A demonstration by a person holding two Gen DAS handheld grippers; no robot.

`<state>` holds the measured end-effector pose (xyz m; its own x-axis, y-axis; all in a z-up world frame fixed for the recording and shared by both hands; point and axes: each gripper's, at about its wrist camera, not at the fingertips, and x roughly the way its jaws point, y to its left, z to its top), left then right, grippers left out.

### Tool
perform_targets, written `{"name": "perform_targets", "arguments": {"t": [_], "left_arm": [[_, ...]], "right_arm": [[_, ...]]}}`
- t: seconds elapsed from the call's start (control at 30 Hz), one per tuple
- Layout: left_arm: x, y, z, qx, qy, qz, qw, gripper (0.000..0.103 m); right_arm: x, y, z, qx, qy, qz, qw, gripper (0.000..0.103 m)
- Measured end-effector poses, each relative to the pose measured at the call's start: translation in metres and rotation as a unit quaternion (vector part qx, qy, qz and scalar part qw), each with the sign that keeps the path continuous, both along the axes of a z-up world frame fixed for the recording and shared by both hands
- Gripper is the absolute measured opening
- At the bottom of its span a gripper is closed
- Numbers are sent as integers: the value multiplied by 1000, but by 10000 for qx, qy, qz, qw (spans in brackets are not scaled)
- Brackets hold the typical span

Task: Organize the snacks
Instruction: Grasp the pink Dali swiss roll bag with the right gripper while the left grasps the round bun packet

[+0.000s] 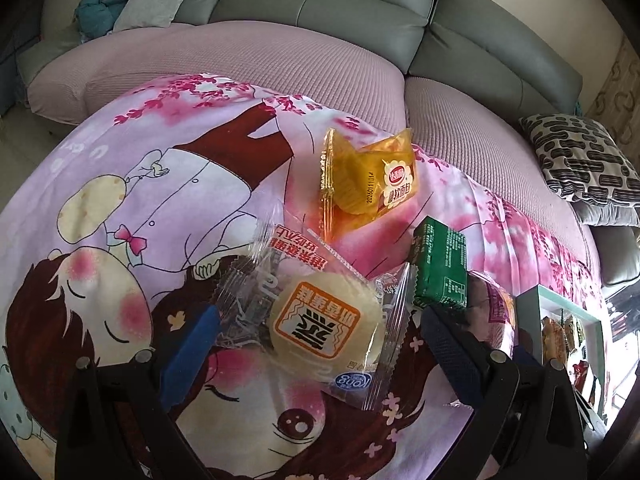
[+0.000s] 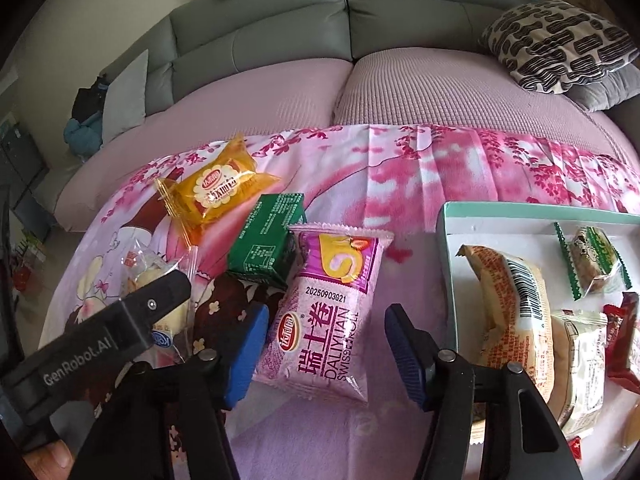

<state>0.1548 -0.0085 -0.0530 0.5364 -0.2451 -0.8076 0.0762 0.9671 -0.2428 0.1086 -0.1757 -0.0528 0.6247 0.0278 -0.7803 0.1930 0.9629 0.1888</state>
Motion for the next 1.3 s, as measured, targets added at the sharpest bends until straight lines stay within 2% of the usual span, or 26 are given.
{"name": "perform_targets", "arguments": {"t": [0.2, 0.3, 0.43, 0.67, 0.97, 1.3], "left_arm": [[0, -4, -4, 97, 47, 13, 9999, 99], [-1, -5, -2, 129, 29, 12, 9999, 95], [-3, -3, 3, 33, -57, -1, 10000, 71], [-7, -5, 11, 41, -135, -52, 9999, 60], [-14, -7, 22, -113, -211, -169, 9996, 55], [-13, -15, 15, 69, -99, -273, 9996, 55]], "right_arm": [[1, 3, -6, 44, 43, 98, 9999, 58], [1, 3, -7, 92, 46, 125, 9999, 50], [-2, 0, -5, 181, 14, 139, 9997, 42], [-6, -2, 5, 141, -119, 137, 9997, 41], [-16, -5, 27, 70, -381, 78, 9992, 41], [-18, -7, 31, 59, -378, 89, 9992, 41]]}}
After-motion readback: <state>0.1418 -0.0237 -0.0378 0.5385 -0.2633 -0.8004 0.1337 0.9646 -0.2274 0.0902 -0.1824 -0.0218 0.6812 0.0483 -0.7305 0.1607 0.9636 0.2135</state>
